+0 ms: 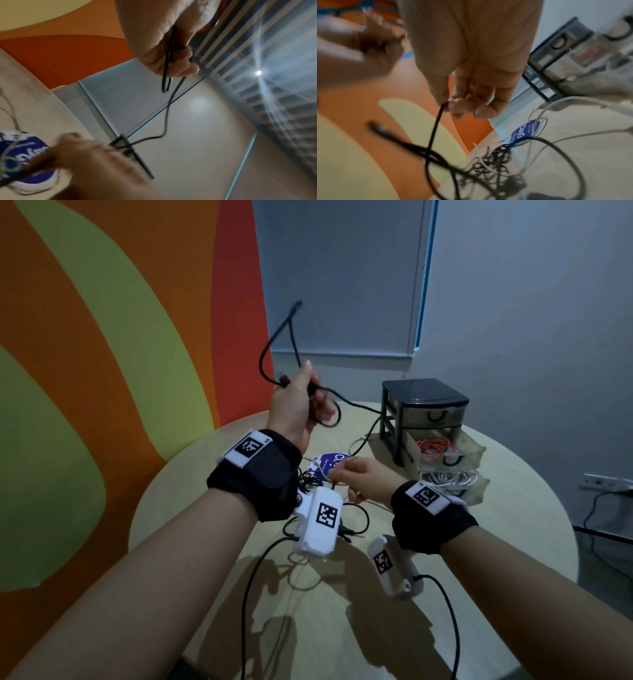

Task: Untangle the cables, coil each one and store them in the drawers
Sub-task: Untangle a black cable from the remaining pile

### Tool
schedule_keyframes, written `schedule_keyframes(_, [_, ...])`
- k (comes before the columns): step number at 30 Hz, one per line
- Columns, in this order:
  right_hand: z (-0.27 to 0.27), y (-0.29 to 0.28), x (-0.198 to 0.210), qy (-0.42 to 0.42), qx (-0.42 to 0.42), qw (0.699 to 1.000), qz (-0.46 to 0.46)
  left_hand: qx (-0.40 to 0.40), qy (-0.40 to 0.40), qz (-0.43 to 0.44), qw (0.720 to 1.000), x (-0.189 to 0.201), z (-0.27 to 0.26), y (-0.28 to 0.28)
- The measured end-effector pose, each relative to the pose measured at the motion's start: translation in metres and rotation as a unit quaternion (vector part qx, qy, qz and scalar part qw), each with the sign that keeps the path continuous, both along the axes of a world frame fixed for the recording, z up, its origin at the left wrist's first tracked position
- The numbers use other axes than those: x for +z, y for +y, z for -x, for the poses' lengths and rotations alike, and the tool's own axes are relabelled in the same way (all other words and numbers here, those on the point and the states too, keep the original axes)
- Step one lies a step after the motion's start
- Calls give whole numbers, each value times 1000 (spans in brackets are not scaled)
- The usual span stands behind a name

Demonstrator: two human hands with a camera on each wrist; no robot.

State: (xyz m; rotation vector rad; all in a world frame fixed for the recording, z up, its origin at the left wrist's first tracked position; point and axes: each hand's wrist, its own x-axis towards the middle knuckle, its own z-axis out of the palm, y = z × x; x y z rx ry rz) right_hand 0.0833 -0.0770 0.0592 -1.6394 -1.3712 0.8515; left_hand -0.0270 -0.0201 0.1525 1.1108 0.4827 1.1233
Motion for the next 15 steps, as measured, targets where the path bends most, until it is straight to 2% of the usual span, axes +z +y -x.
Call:
schedule_keyframes(3, [1, 9, 7, 130, -62, 987, -76, -40, 162, -27, 986, -29, 1, 9])
schedule_keyframes(4, [1, 12, 10, 145, -83, 981, -102, -53, 205, -40, 977, -40, 1, 11])
schedule_keyframes(10, [-12, 16, 29, 77, -130, 963, -222, -194, 291, -84, 933, -66, 11, 12])
schedule_keyframes(13, [-10, 12, 35, 81, -85, 958, -261, -132, 385, -138, 903, -71, 5, 13])
schedule_keyframes(15, [-7, 12, 34, 78, -66, 958, -268, -77, 396, -152, 902, -72, -1, 15])
